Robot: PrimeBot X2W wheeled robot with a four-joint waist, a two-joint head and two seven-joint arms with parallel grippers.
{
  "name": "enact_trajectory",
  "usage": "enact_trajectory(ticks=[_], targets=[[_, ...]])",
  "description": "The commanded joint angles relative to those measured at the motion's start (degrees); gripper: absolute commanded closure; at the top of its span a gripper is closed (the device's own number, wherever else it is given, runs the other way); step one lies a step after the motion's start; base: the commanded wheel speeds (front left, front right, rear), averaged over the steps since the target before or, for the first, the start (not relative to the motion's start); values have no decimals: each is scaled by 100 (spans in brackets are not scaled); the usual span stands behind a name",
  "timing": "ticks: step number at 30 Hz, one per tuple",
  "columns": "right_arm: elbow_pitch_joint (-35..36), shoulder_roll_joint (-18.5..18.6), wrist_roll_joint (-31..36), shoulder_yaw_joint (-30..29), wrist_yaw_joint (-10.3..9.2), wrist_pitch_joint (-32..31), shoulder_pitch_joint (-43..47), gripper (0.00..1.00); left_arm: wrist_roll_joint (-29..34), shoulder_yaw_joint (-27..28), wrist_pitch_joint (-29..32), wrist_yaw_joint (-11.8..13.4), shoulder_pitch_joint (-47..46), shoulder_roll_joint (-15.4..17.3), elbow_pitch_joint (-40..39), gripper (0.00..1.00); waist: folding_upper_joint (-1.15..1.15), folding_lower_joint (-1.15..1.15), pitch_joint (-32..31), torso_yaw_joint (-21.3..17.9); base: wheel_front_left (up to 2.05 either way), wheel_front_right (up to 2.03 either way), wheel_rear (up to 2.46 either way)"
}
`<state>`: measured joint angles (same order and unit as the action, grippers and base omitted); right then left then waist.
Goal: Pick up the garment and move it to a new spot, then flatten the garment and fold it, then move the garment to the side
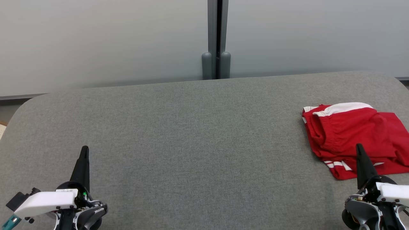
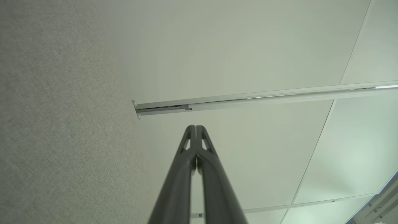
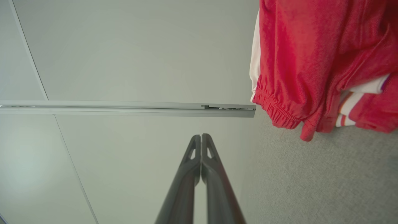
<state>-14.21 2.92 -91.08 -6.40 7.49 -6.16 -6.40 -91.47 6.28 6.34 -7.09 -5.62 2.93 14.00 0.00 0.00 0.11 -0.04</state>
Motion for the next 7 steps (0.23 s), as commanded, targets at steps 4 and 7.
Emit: enact_trajectory(ticks=[4, 7], targets=[[34, -9, -146, -30, 0, -54, 39, 100, -98, 51, 38, -64, -94, -5, 14, 100, 0, 0, 7, 4, 0, 0, 0], [33, -9, -145, -29, 0, -54, 39, 100, -97, 51, 38, -65, -87, -4, 13, 100, 0, 0, 7, 4, 0, 0, 0]])
